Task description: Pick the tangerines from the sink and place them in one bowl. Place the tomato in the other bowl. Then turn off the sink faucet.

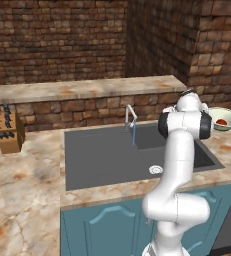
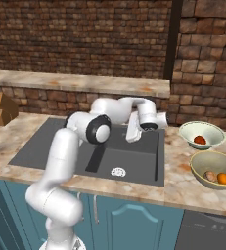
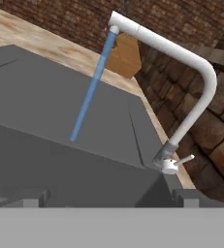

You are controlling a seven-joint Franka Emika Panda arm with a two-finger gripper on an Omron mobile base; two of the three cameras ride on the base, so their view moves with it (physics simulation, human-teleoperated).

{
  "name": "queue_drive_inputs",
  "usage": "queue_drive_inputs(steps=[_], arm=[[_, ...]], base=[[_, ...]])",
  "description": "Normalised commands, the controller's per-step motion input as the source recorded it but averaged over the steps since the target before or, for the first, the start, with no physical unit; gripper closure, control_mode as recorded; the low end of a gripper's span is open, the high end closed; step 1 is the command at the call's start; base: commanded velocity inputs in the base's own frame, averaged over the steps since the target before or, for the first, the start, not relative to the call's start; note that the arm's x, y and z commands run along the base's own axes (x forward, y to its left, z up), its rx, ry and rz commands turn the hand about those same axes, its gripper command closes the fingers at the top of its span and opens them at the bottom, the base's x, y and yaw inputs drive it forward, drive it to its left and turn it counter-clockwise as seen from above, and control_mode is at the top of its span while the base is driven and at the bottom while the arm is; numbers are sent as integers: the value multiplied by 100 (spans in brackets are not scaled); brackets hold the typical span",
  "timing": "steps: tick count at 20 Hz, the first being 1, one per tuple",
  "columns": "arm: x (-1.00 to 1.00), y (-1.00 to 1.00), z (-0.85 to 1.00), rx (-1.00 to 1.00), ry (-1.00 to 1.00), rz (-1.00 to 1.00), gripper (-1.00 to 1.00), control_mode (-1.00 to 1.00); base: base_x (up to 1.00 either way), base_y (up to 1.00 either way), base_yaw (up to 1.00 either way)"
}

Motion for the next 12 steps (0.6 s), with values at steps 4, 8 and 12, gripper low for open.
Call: queue_drive_inputs(steps=[4, 8, 12], arm=[[43, 24, -15, 0, 0, 1, -100, -100], [36, 19, -21, 0, 0, 0, -100, -100], [35, 20, -21, 0, 0, 0, -100, -100]], base=[[0, 0, 0], [0, 0, 0], [0, 0, 0]])
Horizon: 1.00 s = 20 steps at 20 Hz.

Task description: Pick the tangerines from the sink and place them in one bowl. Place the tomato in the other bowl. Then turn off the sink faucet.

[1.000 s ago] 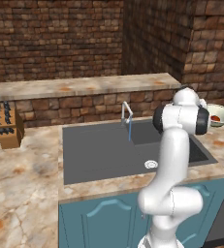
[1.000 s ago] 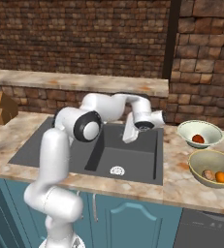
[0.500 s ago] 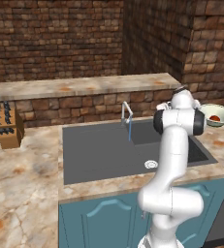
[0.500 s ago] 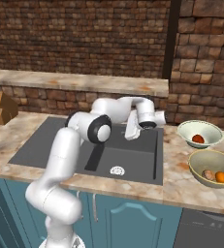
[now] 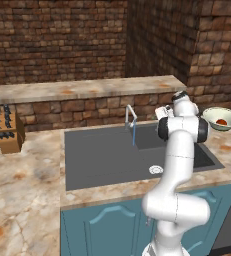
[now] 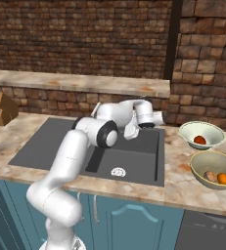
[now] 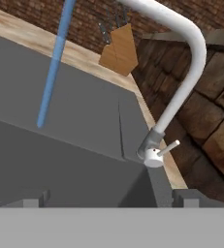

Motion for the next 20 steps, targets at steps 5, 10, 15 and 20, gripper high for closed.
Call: queue_drive_inputs(steps=[5, 10, 15, 20], arm=[[23, 24, -18, 0, 0, 0, -100, -100], [3, 24, -16, 0, 0, 0, -100, -100], [0, 43, -10, 0, 0, 0, -100, -100], [14, 22, -7, 0, 0, 0, -100, -100]], base=[[0, 0, 0], [0, 0, 0], [0, 0, 0], [0, 0, 0]])
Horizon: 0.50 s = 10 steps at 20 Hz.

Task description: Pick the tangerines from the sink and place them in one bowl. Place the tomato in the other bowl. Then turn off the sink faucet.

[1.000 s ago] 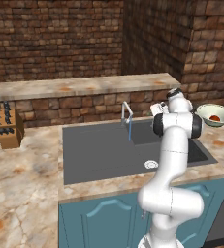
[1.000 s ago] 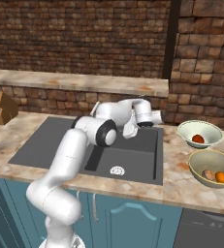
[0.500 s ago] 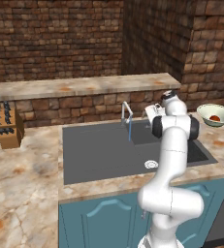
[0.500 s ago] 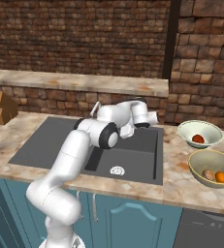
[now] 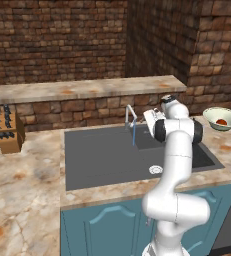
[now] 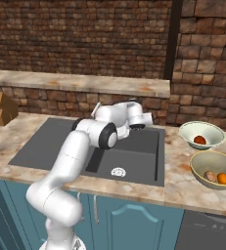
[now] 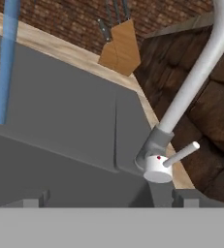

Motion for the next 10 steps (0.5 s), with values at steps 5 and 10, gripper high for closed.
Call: queue_drive_inputs(steps=[5, 10], arm=[[34, 22, -20, 0, 1, 0, -100, -100], [38, 13, -14, 0, 3, 0, -100, -100]], base=[[0, 0, 0], [0, 0, 0]])
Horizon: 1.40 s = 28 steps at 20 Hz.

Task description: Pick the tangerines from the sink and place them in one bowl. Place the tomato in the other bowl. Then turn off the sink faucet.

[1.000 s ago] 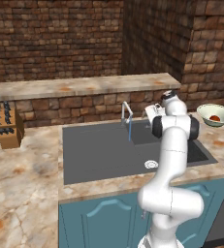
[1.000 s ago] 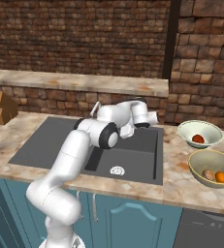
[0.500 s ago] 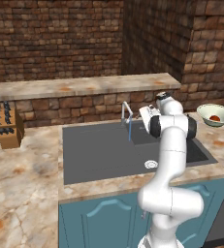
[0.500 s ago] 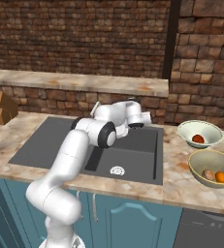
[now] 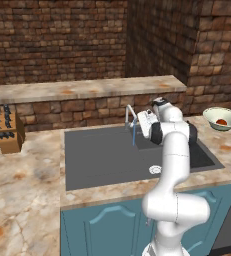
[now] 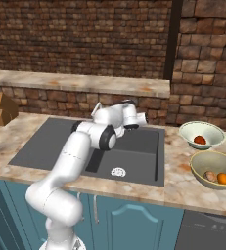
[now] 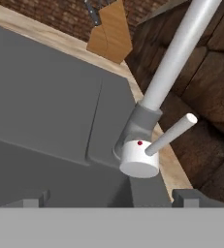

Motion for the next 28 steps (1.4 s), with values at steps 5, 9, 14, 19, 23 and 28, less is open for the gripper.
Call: queue_drive_inputs(steps=[5, 9, 14, 19, 23, 28], arm=[[34, 0, -8, 0, 4, 0, -100, -100], [52, 0, -8, 0, 5, 0, -100, -100], [77, 8, 0, 0, 3, 0, -100, -100], [95, 51, 0, 0, 9, 0, -100, -100], [67, 100, 14, -13, 17, 0, -100, -100], [17, 100, 33, -25, 9, -7, -100, -100]], base=[[0, 0, 0], [0, 0, 0], [0, 0, 0], [0, 0, 0], [0, 0, 0], [0, 0, 0]])
